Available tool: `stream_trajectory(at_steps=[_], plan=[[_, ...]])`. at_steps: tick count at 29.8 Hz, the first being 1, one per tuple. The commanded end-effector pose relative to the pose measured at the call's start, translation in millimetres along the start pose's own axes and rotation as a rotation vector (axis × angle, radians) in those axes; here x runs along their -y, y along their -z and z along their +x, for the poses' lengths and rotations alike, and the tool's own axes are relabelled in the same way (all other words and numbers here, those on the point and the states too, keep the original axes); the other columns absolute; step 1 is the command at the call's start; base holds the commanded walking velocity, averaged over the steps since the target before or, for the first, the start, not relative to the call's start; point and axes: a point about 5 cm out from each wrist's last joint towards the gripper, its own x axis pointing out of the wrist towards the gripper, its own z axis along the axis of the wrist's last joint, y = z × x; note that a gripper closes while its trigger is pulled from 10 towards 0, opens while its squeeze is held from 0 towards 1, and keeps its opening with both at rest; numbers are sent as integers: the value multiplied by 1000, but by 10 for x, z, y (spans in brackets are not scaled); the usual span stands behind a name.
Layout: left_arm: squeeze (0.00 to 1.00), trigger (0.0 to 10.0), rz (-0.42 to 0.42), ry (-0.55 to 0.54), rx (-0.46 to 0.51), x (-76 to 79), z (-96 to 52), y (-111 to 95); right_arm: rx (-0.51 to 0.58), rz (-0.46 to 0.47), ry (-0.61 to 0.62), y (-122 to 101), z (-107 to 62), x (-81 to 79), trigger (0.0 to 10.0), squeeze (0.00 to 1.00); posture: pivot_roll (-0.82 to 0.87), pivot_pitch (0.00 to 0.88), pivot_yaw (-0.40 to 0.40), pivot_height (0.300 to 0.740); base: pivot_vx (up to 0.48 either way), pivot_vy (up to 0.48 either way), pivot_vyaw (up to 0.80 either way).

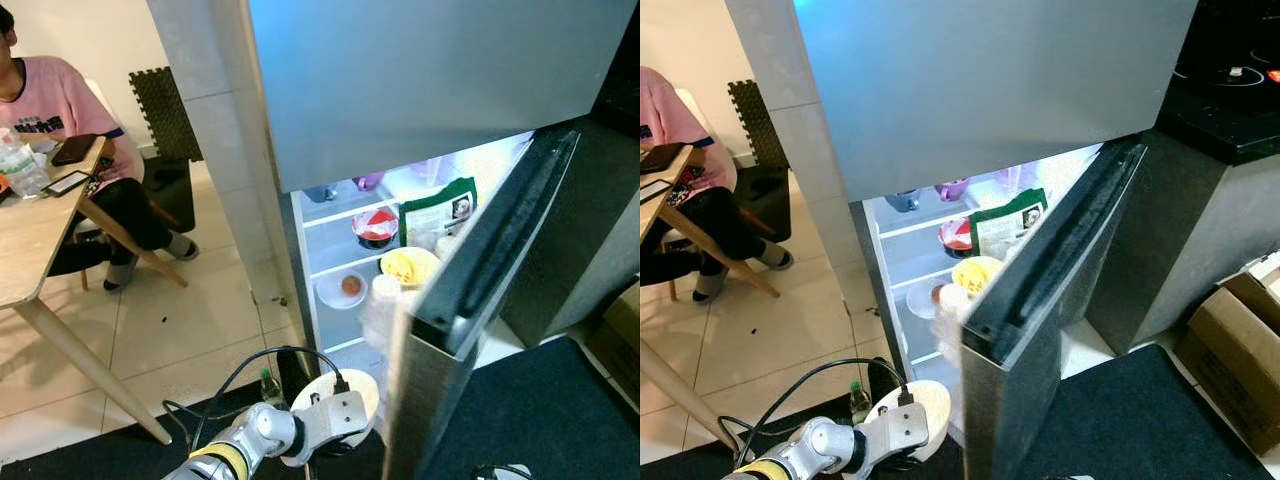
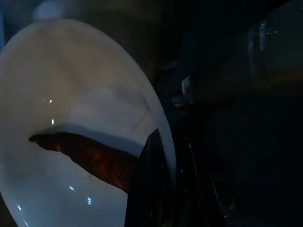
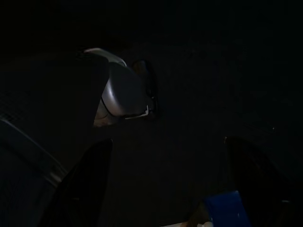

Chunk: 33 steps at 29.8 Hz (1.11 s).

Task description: Restocking fridge

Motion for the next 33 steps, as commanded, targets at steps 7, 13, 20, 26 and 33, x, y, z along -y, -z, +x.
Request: stream_trajectory(at_steps=[7, 13, 20, 26, 33], plan=[[0, 10000, -5, -263, -423, 79, -440, 923, -35, -29, -7, 53, 5, -26, 10000, 0, -71, 0, 66, 740, 0, 0, -216], [0, 10000, -149, -415, -546, 258, -633, 1277, -41, -28, -12, 46, 0, -10, 10000, 0, -64, 0, 55, 740, 0, 0, -756], [0, 10000, -318, -425, -601, 655, -604, 1470, -86, -56, -7, 47, -6, 8, 10000, 0, -45, 0, 34, 740, 0, 0, -756], [0, 10000, -395, -397, -615, 863, -551, 1513, -98, -72, -13, 19, -7, 1, 10000, 0, -30, 0, 19, 740, 0, 0, -758], [0, 10000, -433, -381, -640, 994, -539, 1551, -97, -86, -25, -40, -6, -18, 10000, 0, -20, 0, 13, 740, 0, 0, -763]])
